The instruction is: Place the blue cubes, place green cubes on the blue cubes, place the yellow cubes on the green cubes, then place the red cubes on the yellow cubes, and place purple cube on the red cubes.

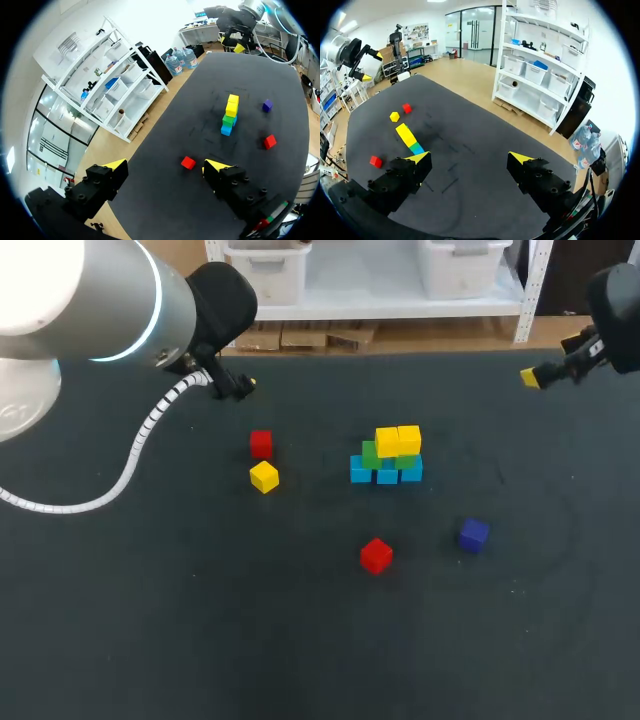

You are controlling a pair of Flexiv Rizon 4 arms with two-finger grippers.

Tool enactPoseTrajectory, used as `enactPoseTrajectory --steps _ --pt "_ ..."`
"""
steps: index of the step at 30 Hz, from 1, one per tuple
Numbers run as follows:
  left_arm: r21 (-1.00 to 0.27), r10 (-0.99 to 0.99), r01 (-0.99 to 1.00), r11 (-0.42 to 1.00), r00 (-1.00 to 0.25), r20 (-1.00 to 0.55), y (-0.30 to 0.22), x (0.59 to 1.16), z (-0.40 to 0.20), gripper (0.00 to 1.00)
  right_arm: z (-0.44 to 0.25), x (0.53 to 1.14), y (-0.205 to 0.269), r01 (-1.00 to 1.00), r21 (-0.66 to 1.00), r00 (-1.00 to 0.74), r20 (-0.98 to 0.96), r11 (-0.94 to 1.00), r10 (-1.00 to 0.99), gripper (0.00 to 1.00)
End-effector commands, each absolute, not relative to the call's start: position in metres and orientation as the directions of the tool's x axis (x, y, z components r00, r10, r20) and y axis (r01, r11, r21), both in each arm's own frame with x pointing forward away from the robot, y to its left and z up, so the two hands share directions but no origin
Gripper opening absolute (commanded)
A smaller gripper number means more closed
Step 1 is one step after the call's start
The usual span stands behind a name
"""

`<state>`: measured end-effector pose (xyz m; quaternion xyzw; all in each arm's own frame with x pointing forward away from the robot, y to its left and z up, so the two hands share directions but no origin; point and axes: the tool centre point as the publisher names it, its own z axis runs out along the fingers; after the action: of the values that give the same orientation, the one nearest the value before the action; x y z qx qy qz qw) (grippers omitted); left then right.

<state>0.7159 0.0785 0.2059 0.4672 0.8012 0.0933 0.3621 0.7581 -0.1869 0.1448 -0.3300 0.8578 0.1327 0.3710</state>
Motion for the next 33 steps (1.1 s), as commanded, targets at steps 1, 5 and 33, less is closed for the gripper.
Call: enactPoseTrajectory --steps 1,5,33 --pt "0.486 0.816 0.683 0.546 -0.3 -0.494 0.079 0.716 0.206 1.0 0.144 0.759 -0.188 -0.667 -0.014 -0.505 -0.726 0.745 -0.467 1.0" --pt "0.486 0.816 0.683 0.546 -0.3 -0.494 0.079 0.716 0.206 1.0 0.144 0.759 -0.188 -0.667 -0.014 -0.505 -0.726 0.745 -0.467 1.0" --pt "0.348 0.866 0.796 0.496 -0.483 -0.131 0.041 0.717 0.124 1.0 0.144 0.759 -0.188 -0.667 -0.014 -0.505 -0.726 0.745 -0.467 1.0"
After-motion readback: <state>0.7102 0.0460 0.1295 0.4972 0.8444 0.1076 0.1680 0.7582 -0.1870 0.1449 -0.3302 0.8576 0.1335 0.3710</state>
